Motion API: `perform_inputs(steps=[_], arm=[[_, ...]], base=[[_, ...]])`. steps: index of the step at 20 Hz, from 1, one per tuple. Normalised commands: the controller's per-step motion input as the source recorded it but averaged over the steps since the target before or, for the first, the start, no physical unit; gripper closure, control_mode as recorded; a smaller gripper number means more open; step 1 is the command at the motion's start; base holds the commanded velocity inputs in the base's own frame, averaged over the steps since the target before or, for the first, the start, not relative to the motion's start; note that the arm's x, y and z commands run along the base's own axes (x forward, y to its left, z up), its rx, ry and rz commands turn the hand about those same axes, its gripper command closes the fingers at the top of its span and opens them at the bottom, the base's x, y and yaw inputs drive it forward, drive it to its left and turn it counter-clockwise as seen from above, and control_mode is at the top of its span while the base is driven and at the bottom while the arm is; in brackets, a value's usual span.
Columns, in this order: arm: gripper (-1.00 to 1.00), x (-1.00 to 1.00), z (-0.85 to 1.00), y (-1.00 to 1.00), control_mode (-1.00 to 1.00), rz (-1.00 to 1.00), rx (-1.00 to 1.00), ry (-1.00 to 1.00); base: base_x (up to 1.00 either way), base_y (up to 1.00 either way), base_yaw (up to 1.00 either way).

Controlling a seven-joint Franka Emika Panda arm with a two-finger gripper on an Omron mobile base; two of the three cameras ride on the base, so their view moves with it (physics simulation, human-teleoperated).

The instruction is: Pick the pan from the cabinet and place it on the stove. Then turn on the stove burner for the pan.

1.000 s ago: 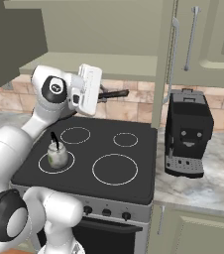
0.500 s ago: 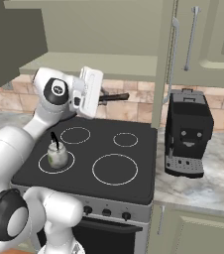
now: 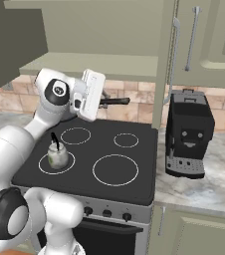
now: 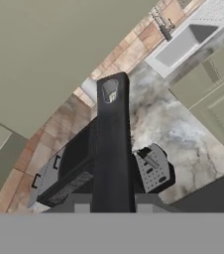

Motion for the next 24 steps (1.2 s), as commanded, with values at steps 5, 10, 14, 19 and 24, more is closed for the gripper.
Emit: perform_inputs(steps=[5,10,14,19,24], arm=[[1.0,0.0,-0.1,0.0,-1.0,-0.07,0.02,0.0],[1.0,0.0,-0.09,-0.01,-1.0,-0.09,0.02,0.0],[1.0,-0.02,-0.07,-0.03,-1.0,-0.11,0.03,0.0],[1.0,-0.07,-0.17,-0.09,-1.0,-0.09,0.02,0.0],[1.0,-0.07,-0.35,-0.06,-1.0,-0.1,0.0,0.0]], base=[[0.0,0.0,0.0],[0.0,0.0,0.0],[0.0,0.0,0.0],[0.0,0.0,0.0],[0.0,0.0,0.0]])
